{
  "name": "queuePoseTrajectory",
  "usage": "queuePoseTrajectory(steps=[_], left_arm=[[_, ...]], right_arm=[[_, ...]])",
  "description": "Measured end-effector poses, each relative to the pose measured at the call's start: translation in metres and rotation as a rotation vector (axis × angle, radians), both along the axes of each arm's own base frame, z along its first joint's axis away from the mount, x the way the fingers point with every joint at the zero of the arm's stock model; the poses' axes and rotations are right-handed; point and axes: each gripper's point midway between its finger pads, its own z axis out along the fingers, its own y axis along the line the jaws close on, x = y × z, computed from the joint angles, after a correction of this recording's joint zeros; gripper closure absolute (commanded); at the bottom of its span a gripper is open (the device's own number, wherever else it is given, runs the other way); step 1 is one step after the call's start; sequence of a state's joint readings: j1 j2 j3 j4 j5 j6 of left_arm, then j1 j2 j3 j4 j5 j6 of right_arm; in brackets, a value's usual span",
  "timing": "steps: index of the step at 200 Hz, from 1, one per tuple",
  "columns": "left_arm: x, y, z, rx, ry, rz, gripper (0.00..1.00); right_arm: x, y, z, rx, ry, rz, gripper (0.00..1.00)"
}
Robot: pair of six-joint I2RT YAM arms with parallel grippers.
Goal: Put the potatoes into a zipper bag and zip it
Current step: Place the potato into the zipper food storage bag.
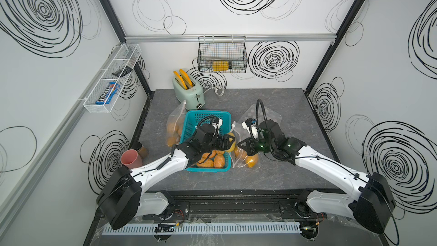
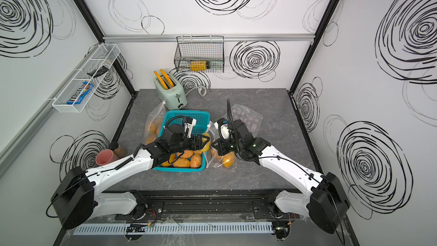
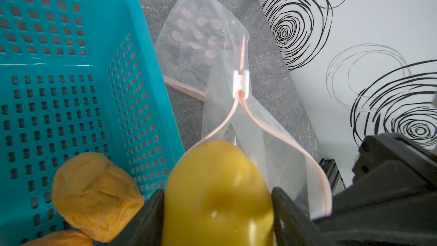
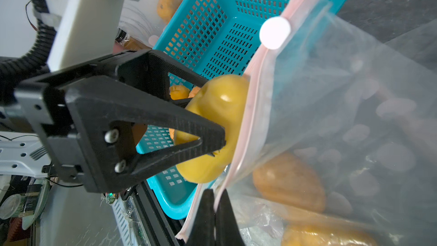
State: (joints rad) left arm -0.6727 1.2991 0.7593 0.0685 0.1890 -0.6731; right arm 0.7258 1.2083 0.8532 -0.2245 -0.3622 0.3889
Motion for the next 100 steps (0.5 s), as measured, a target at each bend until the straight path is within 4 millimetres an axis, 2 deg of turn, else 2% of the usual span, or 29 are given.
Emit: queuePoseTrajectory(steps=[48,100], left_arm=[[0.002,-0.002,-0.001,0.03,0.016,0.008,0.39],[0.008,-0.008,0.009,0.057,0.031,0.014,0.38]], right_arm=[[0.0,0.0,0.0,0.0,0.0,0.002,1.0],[-0.001,0.001,0.001,0.004,0.002,0.002,1.0]])
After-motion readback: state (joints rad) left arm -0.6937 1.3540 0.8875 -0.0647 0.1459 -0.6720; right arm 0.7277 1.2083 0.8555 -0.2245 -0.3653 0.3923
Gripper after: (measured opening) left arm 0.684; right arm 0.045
